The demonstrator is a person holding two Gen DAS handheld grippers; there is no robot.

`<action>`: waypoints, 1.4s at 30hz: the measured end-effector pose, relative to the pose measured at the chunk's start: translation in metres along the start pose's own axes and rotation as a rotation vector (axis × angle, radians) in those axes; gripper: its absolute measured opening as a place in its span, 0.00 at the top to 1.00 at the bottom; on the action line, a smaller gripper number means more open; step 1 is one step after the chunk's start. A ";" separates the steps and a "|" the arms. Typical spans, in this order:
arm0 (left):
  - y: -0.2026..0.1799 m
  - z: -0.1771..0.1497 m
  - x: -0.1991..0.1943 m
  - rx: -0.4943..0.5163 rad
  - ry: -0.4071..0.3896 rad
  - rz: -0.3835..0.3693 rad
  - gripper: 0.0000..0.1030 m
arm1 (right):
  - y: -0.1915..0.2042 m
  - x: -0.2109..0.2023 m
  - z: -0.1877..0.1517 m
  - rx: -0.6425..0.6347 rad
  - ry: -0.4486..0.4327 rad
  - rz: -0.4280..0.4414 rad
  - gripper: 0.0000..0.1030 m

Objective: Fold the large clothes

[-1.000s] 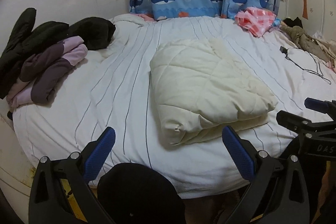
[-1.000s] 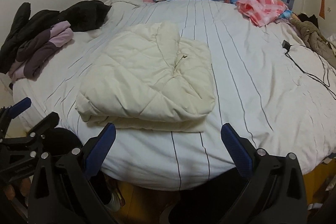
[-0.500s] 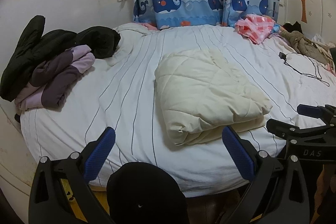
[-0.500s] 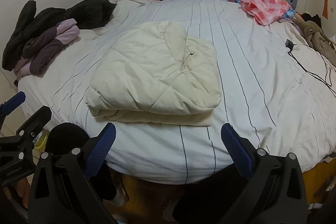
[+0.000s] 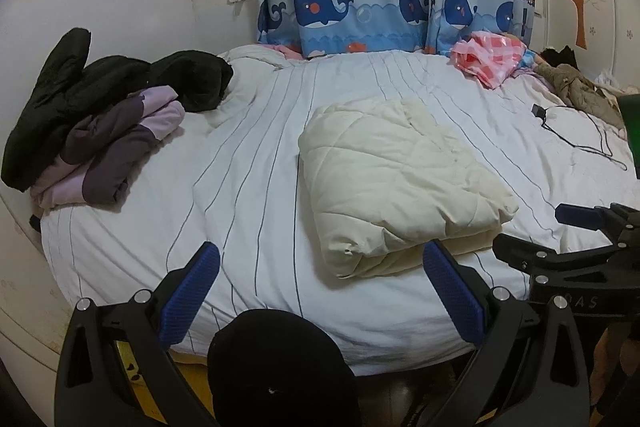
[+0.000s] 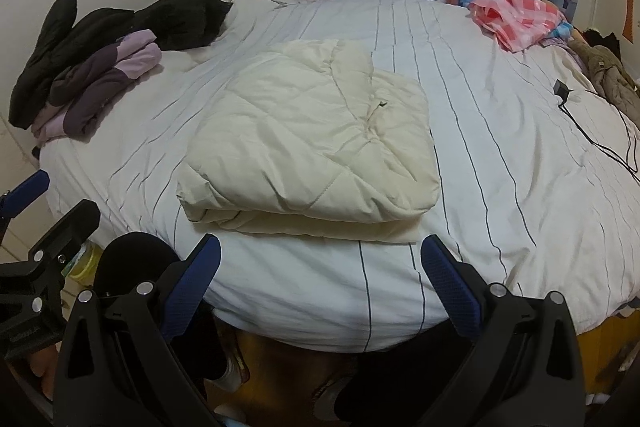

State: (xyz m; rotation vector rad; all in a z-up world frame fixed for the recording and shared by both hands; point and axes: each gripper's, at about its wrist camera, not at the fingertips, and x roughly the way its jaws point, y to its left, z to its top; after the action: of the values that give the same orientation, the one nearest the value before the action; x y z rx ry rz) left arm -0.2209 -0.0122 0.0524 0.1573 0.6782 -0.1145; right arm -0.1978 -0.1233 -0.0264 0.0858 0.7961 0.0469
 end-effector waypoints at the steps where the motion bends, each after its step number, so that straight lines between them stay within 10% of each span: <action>1: 0.001 0.000 0.001 -0.004 0.003 0.003 0.06 | 0.000 0.000 0.000 -0.001 -0.001 0.000 0.06; 42: 0.010 -0.006 0.013 -0.036 0.054 0.024 0.06 | 0.011 0.000 0.004 -0.031 -0.002 0.021 0.06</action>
State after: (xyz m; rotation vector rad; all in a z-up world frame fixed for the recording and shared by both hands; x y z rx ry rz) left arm -0.2128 -0.0017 0.0408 0.1341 0.7318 -0.0755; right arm -0.1952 -0.1126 -0.0221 0.0649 0.7924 0.0786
